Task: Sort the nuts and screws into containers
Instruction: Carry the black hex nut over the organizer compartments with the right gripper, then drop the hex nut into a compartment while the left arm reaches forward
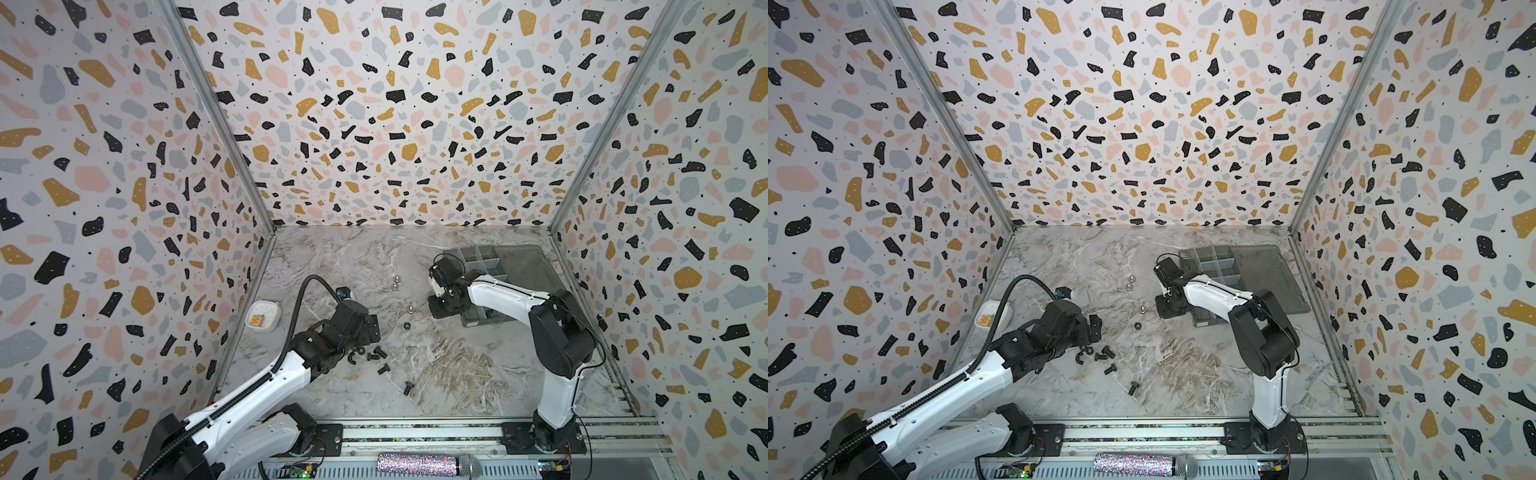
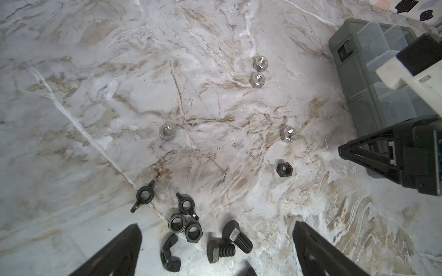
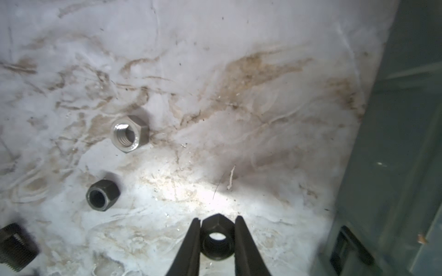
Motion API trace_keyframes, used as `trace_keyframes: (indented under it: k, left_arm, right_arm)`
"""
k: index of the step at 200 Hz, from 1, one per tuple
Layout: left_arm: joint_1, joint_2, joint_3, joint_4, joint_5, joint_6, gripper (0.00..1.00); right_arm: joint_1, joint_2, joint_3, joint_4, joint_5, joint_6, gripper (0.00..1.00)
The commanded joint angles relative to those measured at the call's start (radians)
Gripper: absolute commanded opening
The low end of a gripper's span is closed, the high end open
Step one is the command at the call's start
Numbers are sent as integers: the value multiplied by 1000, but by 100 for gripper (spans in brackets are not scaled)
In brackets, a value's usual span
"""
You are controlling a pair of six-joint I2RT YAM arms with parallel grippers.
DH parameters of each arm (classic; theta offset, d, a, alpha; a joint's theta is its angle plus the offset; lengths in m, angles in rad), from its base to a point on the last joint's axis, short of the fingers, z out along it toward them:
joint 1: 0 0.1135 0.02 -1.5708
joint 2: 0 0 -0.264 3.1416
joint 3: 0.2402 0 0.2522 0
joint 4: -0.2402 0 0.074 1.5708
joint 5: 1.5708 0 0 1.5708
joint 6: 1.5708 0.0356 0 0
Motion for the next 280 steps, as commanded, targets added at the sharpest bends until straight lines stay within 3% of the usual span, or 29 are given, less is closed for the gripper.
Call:
trace_keyframes:
  k: [1, 64, 134, 188, 280]
  left_arm:
    - [9, 5, 45, 10, -2, 24, 100]
    - [19, 12, 69, 2, -8, 40, 100]
    - [27, 54, 101, 7, -3, 61, 100]
    - [30, 107, 140, 11, 15, 78, 100]
    - [38, 198, 197, 13, 43, 113, 100]
  right_arm:
    - [-3, -56, 54, -55, 23, -11, 15]
    - [-60, -62, 138, -100, 52, -42, 15]
    - [-233, -110, 162, -109, 56, -79, 15]
    - [-337, -126, 118, -67, 41, -74, 14]
    - [-390, -116, 10, 18, 20, -58, 14]
